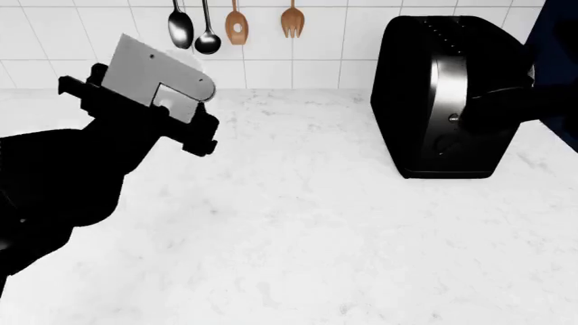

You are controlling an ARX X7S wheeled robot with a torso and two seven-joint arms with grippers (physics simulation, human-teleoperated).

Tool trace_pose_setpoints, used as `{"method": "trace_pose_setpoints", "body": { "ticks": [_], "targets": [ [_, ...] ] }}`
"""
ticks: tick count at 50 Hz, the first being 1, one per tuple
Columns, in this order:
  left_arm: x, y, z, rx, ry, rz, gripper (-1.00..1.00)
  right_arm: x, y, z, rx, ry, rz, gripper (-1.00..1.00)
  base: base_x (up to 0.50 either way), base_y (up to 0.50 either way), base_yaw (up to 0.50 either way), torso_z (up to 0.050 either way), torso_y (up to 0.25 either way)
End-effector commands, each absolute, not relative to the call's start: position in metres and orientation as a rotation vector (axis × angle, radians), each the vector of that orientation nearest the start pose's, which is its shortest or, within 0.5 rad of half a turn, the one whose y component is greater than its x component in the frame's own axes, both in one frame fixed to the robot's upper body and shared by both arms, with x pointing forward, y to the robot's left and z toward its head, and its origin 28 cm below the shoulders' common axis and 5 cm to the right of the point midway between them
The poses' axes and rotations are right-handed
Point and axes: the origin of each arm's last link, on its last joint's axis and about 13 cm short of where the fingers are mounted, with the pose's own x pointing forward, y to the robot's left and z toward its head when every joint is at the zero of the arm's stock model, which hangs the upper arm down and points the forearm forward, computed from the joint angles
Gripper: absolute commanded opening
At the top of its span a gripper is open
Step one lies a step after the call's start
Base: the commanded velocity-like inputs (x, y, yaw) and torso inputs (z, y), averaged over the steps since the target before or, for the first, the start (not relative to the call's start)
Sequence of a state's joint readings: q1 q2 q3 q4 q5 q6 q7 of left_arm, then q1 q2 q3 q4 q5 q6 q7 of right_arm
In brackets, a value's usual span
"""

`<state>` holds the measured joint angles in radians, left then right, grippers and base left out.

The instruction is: A wet mug is on the counter and needs to be dried. Pick it up and place it upside down in the open cabinet.

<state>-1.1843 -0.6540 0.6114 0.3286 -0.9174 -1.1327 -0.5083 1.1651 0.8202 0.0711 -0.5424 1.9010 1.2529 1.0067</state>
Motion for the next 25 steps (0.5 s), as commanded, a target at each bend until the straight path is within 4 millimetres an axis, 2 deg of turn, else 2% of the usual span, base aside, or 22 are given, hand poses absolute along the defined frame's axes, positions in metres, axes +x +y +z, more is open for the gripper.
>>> {"method": "trace_pose_setpoints", "body": {
  "ticks": [1, 13, 20, 25],
  "targets": [
    [0.267, 0.249, 0.338, 0.957, -0.305, 0.02, -1.0, 0.192, -0.177, 0.36, -0.078, -0.126, 0.175, 1.0, 0.0, 0.0, 0.0, 0.0, 0.0],
    [0.255, 0.245, 0.349, 1.491, -0.606, 0.076, -1.0, 0.2, -0.196, 0.371, -0.106, -0.06, 0.23, 1.0, 0.0, 0.0, 0.0, 0.0, 0.001],
    [0.249, 0.247, 0.36, 1.707, -0.767, 0.15, -1.0, 0.198, -0.198, 0.38, -0.089, -0.007, 0.423, 1.0, 0.0, 0.0, 0.0, 0.0, 0.0],
    [0.251, 0.252, 0.367, 1.755, -0.779, 0.187, -1.0, 0.197, -0.202, 0.382, -0.134, 0.032, 0.547, 1.0, 0.0, 0.0, 0.0, 0.0, 0.0]
  ]
}}
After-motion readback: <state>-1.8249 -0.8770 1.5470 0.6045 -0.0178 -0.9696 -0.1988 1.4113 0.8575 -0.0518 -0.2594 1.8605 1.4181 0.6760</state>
